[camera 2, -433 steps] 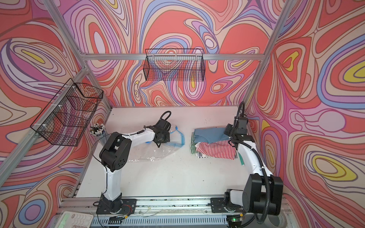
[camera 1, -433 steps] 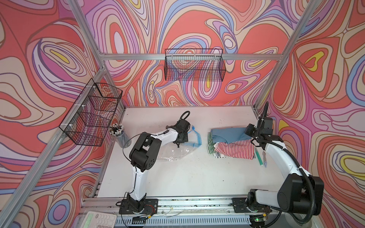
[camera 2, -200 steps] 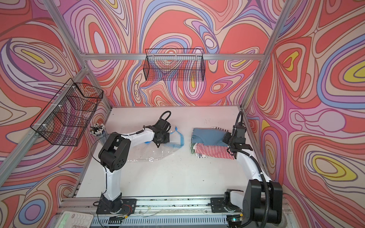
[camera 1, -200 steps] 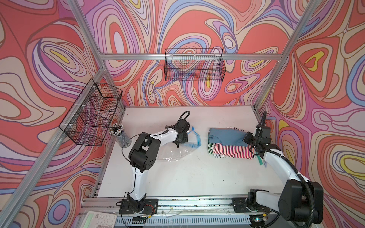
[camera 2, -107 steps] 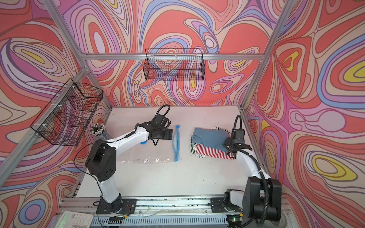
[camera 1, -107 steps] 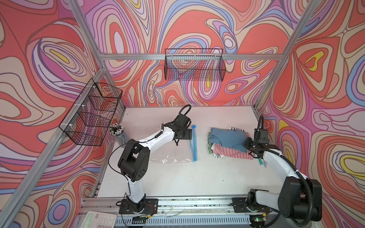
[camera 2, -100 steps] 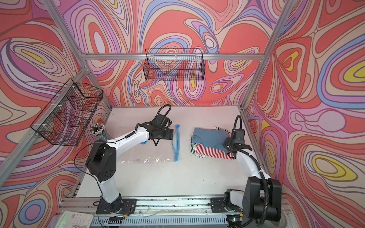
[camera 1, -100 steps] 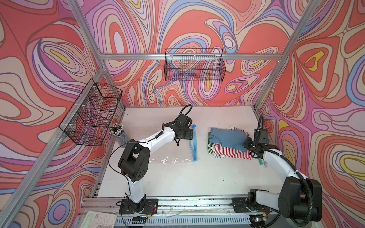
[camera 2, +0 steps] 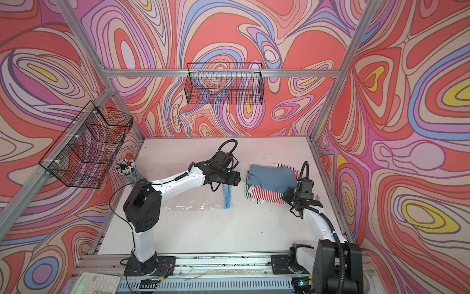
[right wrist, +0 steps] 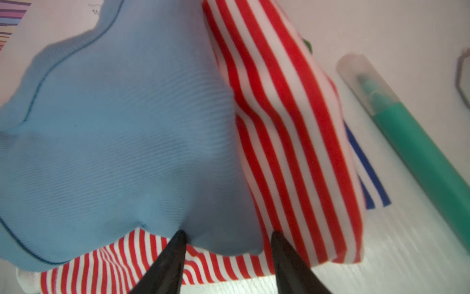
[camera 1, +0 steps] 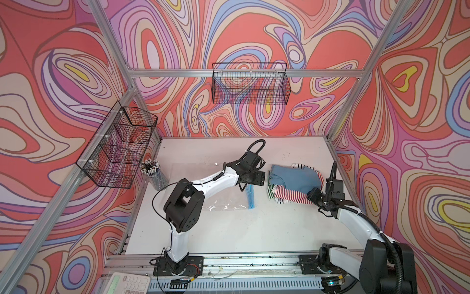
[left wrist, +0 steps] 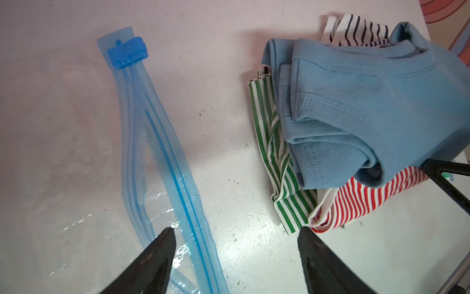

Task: Take the tank top out of the vacuum bag
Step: Place the vacuum bag at the center of the board, then take out the tank top from the vacuum bag.

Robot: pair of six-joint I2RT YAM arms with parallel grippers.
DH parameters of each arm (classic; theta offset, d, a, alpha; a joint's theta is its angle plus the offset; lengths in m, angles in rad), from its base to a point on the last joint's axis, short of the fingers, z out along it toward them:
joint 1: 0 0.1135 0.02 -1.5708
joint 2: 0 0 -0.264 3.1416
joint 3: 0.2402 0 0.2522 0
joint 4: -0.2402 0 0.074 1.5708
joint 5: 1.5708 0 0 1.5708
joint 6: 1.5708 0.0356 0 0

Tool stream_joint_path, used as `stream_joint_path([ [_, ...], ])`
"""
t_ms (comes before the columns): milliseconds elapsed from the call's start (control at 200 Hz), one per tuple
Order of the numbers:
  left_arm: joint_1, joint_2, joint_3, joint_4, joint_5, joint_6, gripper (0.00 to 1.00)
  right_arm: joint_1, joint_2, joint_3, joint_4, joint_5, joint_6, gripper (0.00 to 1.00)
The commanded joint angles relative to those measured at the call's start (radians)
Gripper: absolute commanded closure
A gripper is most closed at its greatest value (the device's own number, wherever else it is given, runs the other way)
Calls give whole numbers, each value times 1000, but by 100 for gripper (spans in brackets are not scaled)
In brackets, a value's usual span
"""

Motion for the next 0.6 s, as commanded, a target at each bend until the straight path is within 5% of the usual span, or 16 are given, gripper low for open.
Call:
stream_joint_path([
  [0,-4,50,35,50,81,-17,23,-4,0,-9,70,-19,10,48],
  [591,-27,259,182,199,206,-84,33,-5,-28,11,58,10,-19,95],
])
